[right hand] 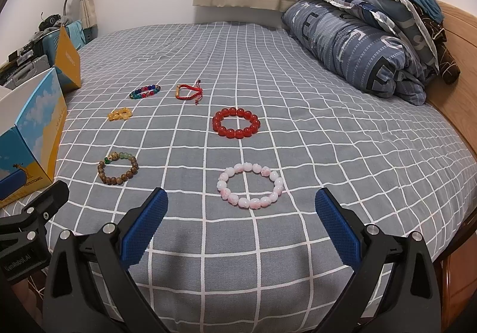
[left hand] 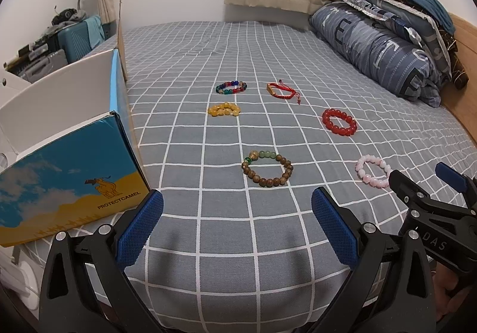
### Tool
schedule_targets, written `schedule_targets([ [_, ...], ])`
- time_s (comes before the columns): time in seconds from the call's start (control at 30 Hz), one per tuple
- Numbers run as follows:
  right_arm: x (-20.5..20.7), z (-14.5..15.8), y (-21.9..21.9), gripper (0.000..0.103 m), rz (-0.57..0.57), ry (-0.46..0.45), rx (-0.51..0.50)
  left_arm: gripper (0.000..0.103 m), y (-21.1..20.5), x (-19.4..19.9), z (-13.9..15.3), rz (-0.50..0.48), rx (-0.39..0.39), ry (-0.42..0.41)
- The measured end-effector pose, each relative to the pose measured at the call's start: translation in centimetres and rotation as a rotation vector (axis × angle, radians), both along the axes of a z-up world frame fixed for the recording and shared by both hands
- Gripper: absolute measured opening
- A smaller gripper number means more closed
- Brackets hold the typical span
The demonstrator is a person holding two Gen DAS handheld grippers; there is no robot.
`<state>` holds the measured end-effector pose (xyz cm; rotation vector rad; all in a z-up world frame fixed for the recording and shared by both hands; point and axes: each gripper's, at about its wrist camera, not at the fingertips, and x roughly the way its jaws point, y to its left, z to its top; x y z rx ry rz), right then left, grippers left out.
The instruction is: Organize jewelry
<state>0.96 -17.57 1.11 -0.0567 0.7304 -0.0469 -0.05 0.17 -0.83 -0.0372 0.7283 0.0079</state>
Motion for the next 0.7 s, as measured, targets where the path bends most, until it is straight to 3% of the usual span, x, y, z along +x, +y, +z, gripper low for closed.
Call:
schedule_targets([
  [0.7, 0.02, -0.11, 0.00, 0.095, -0.003, -0.001, -0.002, 0.097, -0.14, -0.16, -0.13, -0.002, 0.003, 0.005],
])
